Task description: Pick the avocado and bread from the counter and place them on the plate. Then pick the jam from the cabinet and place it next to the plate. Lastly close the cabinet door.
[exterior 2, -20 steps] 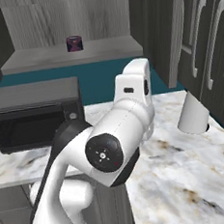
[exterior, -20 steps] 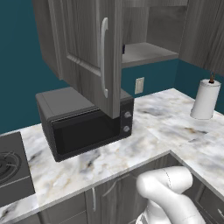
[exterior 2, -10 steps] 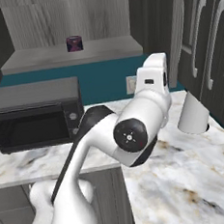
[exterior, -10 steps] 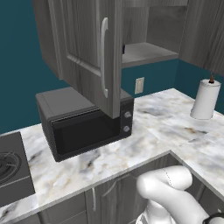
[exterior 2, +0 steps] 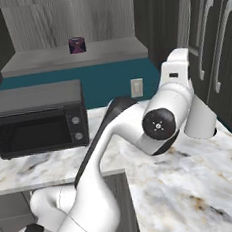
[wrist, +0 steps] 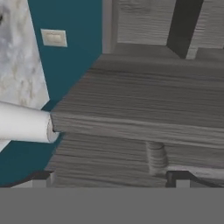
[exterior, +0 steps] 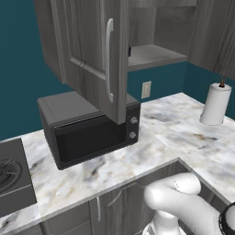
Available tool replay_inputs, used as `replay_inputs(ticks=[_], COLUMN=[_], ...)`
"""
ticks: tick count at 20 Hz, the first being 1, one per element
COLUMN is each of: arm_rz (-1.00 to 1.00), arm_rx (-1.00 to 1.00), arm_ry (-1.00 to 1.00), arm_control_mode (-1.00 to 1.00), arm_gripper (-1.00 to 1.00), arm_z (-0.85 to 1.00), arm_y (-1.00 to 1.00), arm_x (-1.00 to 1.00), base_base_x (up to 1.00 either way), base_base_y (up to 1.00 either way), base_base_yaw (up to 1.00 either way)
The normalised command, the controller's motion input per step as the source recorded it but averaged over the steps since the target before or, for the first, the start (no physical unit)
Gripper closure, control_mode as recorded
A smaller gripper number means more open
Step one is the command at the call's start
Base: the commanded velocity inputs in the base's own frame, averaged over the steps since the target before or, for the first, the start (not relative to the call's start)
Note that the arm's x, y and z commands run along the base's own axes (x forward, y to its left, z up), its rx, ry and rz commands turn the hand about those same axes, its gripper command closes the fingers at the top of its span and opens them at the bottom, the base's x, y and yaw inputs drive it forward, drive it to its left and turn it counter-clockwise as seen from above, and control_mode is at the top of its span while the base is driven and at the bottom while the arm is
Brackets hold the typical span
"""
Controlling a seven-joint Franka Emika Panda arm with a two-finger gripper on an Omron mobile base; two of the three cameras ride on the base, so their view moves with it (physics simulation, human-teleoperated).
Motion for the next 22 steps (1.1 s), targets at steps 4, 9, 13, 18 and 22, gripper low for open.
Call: replay_inputs(ticks=[4, 9, 13, 18, 22], arm_rz=[0.0, 0.0, 0.0, 0.0, 0.06], arm_rx=[0.0, 0.0, 0.0, 0.0, 0.0], arm_ry=[0.0, -0.01, -0.01, 0.0, 0.0], arm_control_mode=[-1.0, -1.0, -1.0, -1.0, -1.0], arm_gripper=[-1.0, -1.0, -1.0, -1.0, -1.0], arm_z=[0.0, -0.01, -0.01, -0.04, -0.08], arm_y=[-0.2, -0.21, -0.24, -0.28, -0.27], arm_x=[0.41, 0.39, 0.39, 0.41, 0.48], base_base_x=[0.0, 0.0, 0.0, 0.0, 0.0], base_base_y=[0.0, 0.0, 0.0, 0.0, 0.0], base_base_yaw=[0.0, 0.0, 0.0, 0.0, 0.0])
